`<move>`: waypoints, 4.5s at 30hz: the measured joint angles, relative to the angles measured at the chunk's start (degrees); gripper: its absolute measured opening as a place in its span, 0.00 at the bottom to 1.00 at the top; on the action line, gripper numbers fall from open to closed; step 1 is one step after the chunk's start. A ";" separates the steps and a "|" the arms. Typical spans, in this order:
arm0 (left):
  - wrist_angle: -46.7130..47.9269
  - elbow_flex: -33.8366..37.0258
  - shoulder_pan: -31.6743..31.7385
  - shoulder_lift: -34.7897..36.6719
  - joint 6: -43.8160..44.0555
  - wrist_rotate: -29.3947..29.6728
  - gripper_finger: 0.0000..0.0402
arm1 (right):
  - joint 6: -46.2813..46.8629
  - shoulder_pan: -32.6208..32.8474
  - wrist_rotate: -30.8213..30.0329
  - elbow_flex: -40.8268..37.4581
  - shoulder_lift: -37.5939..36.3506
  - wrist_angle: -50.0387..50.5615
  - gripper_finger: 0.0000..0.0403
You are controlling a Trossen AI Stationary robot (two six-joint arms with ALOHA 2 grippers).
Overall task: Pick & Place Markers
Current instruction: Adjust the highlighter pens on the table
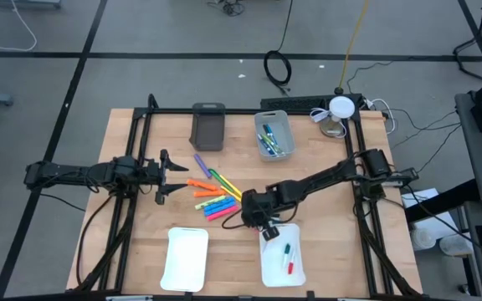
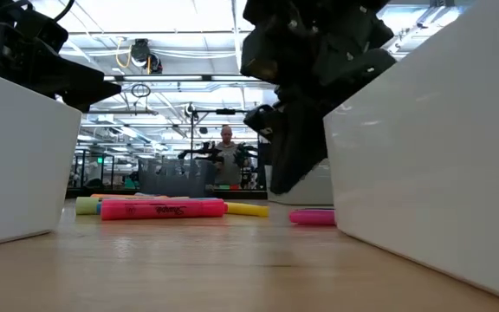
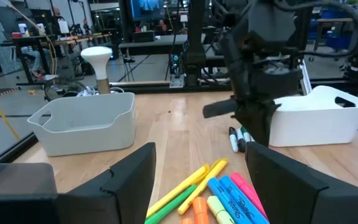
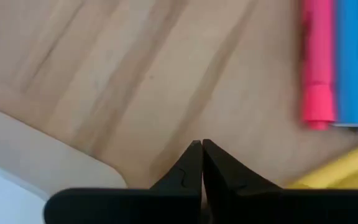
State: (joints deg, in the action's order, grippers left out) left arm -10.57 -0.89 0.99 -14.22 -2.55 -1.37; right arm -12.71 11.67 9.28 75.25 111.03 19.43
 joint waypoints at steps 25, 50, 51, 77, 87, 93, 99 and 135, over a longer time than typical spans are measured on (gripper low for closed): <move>0.00 0.00 0.00 0.00 0.00 0.00 0.62 | 8.06 -5.80 5.25 -3.03 -17.19 24.97 0.00; 0.00 0.00 0.00 0.00 0.00 0.00 0.62 | 12.23 -8.35 20.48 -32.57 -18.13 -5.70 0.00; 0.00 0.02 -0.02 0.00 0.00 0.00 0.62 | 12.03 -8.31 20.47 -32.57 -18.02 -7.03 0.00; 0.00 0.02 -0.01 -0.02 0.00 0.00 0.62 | 14.85 -9.19 24.40 -32.55 -17.95 -25.79 0.00; 0.02 0.02 0.00 -0.02 0.00 0.00 0.62 | 15.06 -8.12 25.20 -32.47 -15.03 -22.99 0.00; 0.02 0.02 0.00 0.00 0.00 0.00 0.62 | 13.73 -8.16 17.62 -32.49 -13.59 -23.15 0.00; 0.02 0.02 0.00 -0.02 0.00 0.00 0.62 | 12.19 -8.55 10.43 -32.49 -13.62 -25.54 0.00; 0.00 0.02 0.00 -0.01 0.00 0.00 0.62 | 17.59 -4.88 22.21 -32.51 -14.54 -26.96 0.00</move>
State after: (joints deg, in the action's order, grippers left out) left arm -10.57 -0.86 0.99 -14.23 -2.55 -1.37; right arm 4.89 6.79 31.48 42.74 96.49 -7.53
